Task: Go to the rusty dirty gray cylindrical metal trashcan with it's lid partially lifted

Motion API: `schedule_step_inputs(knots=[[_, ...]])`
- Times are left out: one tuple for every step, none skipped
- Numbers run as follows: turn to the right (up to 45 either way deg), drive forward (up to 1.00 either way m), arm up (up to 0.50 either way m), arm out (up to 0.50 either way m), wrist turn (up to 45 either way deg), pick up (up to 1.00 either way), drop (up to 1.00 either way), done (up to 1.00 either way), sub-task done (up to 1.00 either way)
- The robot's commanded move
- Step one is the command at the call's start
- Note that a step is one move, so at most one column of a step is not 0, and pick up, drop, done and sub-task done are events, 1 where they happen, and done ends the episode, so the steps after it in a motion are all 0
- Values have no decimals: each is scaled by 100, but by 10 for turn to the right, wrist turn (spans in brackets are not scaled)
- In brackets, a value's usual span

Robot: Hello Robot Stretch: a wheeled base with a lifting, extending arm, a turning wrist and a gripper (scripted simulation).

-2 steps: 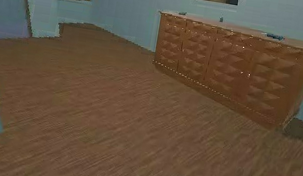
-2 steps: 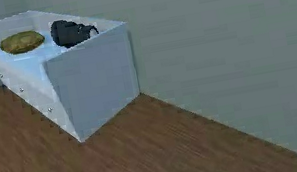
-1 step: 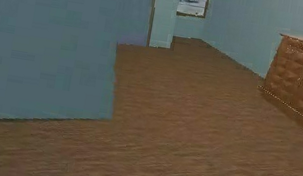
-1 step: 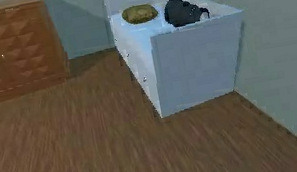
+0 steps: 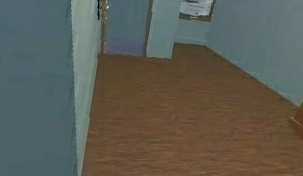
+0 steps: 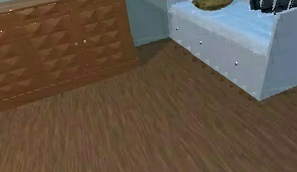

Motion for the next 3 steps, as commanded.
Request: schedule_step_inputs(knots=[[0,95,0,0,0,0,0,0,0],[-90,0,0,0,0,0,0,0,0],[-30,0,0,0,0,0,0,0,0]])
